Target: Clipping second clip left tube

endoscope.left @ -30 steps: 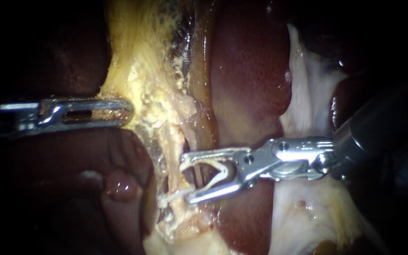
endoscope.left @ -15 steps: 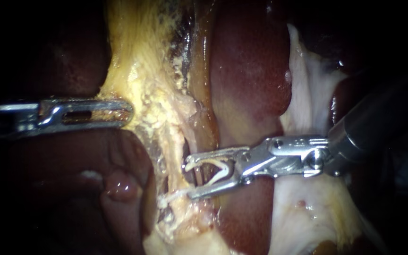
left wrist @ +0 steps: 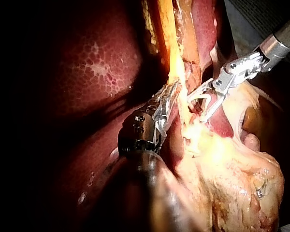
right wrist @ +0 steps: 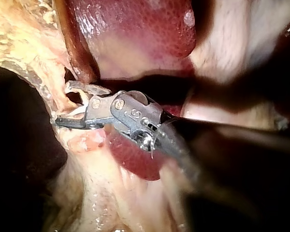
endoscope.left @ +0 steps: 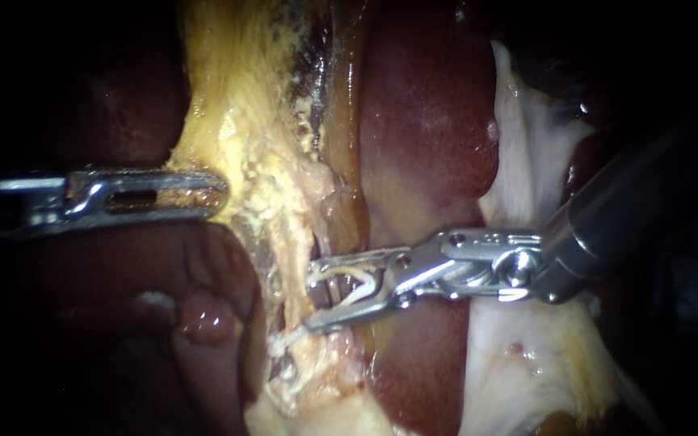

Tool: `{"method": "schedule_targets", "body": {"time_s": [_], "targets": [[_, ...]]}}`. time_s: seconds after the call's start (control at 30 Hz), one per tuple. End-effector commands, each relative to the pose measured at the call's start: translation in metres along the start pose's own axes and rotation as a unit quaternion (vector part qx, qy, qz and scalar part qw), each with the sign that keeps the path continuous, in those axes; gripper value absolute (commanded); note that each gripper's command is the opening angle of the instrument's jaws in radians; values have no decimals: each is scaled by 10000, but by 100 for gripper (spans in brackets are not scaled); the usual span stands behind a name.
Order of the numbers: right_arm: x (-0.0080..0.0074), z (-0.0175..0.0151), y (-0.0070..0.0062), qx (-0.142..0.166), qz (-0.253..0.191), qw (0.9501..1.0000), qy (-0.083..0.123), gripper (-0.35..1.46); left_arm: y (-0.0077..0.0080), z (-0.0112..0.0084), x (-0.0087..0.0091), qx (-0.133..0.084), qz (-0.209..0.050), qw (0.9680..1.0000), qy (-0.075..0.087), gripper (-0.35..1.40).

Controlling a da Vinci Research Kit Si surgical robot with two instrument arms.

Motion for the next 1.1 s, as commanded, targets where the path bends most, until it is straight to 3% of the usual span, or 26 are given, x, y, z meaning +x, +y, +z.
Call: {"method": "schedule_targets", "body": {"time_s": [0.03,0.37,0.63,0.8,1.1], "targets": [[-1,4,0,30,10,10000,-11,46,0,0,0,0,0,10000,-1,-35],[-4,16,-3,262,91,9996,-82,46,0,0,0,-1,0,10000,-1,-35],[0,18,-8,881,150,9957,234,44,0,0,0,0,0,10000,-1,-35],[1,26,-12,1209,212,9920,310,43,0,0,0,0,0,10000,0,-35],[-3,55,-9,1312,175,9909,257,38,0,1,0,-2,-2,10000,-2,-35]]}}
